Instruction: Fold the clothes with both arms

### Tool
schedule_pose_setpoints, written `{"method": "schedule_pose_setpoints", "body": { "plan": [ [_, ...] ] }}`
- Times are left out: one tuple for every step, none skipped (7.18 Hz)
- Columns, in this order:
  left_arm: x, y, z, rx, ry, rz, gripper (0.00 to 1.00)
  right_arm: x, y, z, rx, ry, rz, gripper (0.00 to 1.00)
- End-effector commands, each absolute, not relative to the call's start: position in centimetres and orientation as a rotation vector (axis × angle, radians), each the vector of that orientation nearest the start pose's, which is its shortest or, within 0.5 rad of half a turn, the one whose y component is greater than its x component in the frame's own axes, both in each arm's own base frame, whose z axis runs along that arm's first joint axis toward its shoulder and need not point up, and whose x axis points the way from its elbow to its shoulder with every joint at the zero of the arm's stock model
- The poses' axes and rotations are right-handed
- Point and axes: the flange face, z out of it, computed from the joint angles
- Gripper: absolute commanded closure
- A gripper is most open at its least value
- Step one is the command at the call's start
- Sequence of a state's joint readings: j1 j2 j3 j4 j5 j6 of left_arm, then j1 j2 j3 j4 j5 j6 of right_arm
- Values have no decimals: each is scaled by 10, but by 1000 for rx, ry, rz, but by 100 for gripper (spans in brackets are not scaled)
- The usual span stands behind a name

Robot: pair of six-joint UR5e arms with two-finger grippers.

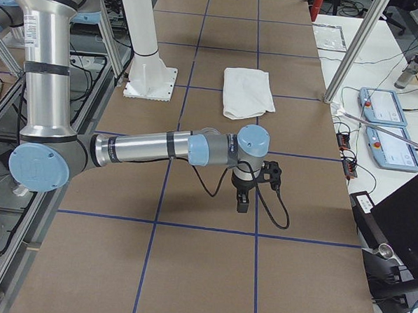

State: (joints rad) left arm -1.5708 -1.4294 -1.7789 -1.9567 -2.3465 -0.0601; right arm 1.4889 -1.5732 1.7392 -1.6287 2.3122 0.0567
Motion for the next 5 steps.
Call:
{"method": "schedule_pose_setpoints", "body": {
  "plan": [
    [-63,-453,581,417,773,124,0,26,-496,584,55,-746,-65,0],
    [-64,-453,580,419,774,124,0,25,-496,584,56,-746,-68,0],
    [-64,-453,581,416,774,124,0,25,-496,585,52,-746,-65,0],
    [-64,-453,580,418,773,124,0,26,-496,585,53,-743,-65,0],
    [-64,-453,581,417,773,123,0,25,-496,587,51,-742,-67,0]
  ]
}}
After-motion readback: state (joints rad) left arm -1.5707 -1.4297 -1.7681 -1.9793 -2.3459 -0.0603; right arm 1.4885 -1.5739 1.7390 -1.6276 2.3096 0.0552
